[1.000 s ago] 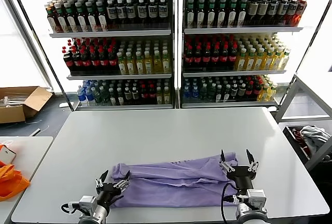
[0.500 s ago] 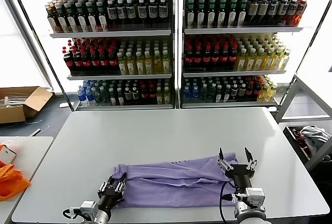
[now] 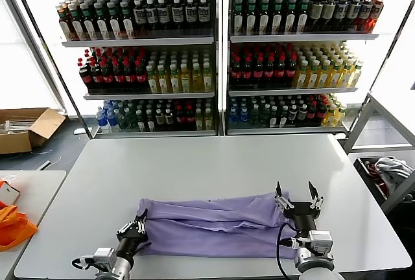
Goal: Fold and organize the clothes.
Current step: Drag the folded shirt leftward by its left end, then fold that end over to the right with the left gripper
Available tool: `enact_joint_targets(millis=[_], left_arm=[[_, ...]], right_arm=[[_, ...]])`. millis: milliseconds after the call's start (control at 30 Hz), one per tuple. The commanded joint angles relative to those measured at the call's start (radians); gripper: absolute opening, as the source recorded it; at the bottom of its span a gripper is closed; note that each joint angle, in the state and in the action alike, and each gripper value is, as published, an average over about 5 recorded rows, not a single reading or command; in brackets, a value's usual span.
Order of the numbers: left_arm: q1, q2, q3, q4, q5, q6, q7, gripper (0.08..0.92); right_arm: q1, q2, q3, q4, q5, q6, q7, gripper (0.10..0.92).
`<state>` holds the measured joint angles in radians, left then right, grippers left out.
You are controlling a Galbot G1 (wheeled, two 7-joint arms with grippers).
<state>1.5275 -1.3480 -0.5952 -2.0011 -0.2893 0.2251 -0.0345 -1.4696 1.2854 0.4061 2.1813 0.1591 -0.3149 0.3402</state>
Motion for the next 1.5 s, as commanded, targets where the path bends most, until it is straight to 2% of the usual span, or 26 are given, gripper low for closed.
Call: enact_joint_targets(millis=[33,200,300,367,667,900,1100,1200,1333,1500], left_arm=[[-0.049,0.202,-0.303,0.002,-0.115,-0.028,-0.059,0.104],[-0.072,0.398,-0.475,0.115,-0.162,-0.035,-0.050,0.104],[-0.083,0.452,-0.511,0.166,-0.172,-0.032,-0.038,0.104],[-0.083,0.454,-0.500,0.170,-0.165,-0.029,-0.030,0.104],[-0.072,0.352,-0.288,0.059,-0.115,0.027,-0.013,0.104],[-0.069,0.192,0.031,-0.081,-0.103,0.093,-0.041,0.104],[-0.129,0.075,0.236,-0.026,-0.020,0.112,-0.047,0.104],[-0.166,0.062,0.276,0.025,-0.009,0.120,-0.048,0.104],[-0.207,0.078,0.291,0.081,-0.020,0.129,-0.045,0.104],[-0.241,0.090,0.303,0.102,-0.027,0.131,-0.048,0.104]], right_arm=[[0.036,0.002,-0.002,-0.010,0.023,0.005,0.017,0.823],[0.050,0.008,-0.008,-0.006,0.036,0.005,0.021,0.823],[0.048,0.012,-0.010,-0.005,0.037,0.005,0.020,0.823],[0.043,0.015,-0.010,-0.003,0.036,0.004,0.020,0.823],[-0.020,0.031,0.009,0.041,0.009,0.016,0.023,0.823],[-0.072,0.043,-0.013,0.084,-0.072,0.021,0.012,0.823],[-0.100,0.034,-0.022,0.084,-0.101,0.022,0.003,0.823],[-0.124,0.039,-0.012,0.094,-0.111,0.028,-0.003,0.823],[-0.150,0.049,0.003,0.102,-0.116,0.040,-0.004,0.823],[-0.170,0.069,0.009,0.088,-0.132,0.054,-0.003,0.823]])
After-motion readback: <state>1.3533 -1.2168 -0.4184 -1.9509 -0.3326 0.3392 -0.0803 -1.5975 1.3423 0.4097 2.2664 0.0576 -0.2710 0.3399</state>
